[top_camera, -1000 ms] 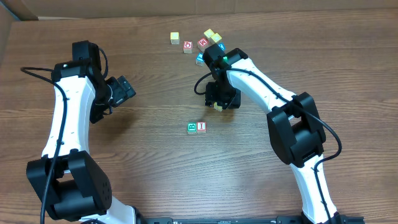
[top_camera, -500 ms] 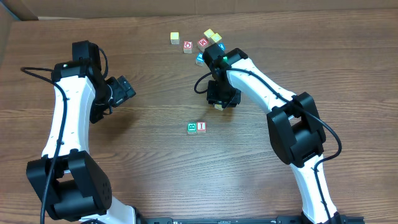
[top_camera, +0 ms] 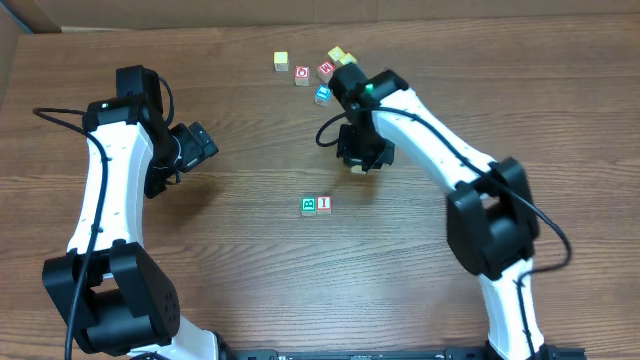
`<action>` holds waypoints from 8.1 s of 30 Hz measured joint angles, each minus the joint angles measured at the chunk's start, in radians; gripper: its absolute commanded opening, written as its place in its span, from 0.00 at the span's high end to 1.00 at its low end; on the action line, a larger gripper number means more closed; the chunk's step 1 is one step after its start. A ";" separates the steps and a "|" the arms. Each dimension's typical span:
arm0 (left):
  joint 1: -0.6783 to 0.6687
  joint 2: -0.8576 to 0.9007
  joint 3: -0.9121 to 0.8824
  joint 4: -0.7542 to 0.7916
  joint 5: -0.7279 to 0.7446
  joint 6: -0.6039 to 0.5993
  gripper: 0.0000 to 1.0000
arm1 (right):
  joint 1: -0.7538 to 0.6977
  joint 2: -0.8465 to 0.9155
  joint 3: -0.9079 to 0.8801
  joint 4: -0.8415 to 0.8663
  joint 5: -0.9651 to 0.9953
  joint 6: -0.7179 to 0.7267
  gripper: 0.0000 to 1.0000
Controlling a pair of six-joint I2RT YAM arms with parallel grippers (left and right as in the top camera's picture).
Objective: Flip 4 blocks
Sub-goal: 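Carry the yellow S block toward the green B and red I blocks, then place the yellow S block right of the red I block, then push the yellow S block flush against the red I block and release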
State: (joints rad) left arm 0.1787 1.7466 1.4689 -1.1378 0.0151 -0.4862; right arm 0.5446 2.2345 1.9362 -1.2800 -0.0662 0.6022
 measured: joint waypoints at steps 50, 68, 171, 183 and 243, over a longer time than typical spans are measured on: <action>0.000 0.000 0.000 0.000 0.000 0.000 0.00 | 0.143 -0.180 -0.406 0.242 0.040 0.095 0.67; 0.000 0.000 0.000 0.000 0.000 0.000 0.00 | 0.124 -0.180 -0.380 0.158 0.036 0.082 0.46; 0.000 0.000 0.000 0.000 0.000 0.000 0.00 | 0.196 -0.235 -0.584 0.442 -0.037 0.099 0.96; 0.000 0.000 0.000 0.000 0.000 0.000 0.00 | 0.196 -0.235 -0.584 0.472 -0.091 0.102 0.95; 0.000 0.000 0.000 0.000 0.000 0.000 0.00 | 0.111 -0.348 -0.740 0.666 -0.078 0.157 0.96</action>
State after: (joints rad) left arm 0.1787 1.7466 1.4689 -1.1378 0.0151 -0.4862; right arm 0.6552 1.8862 1.1957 -0.6140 -0.1440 0.7593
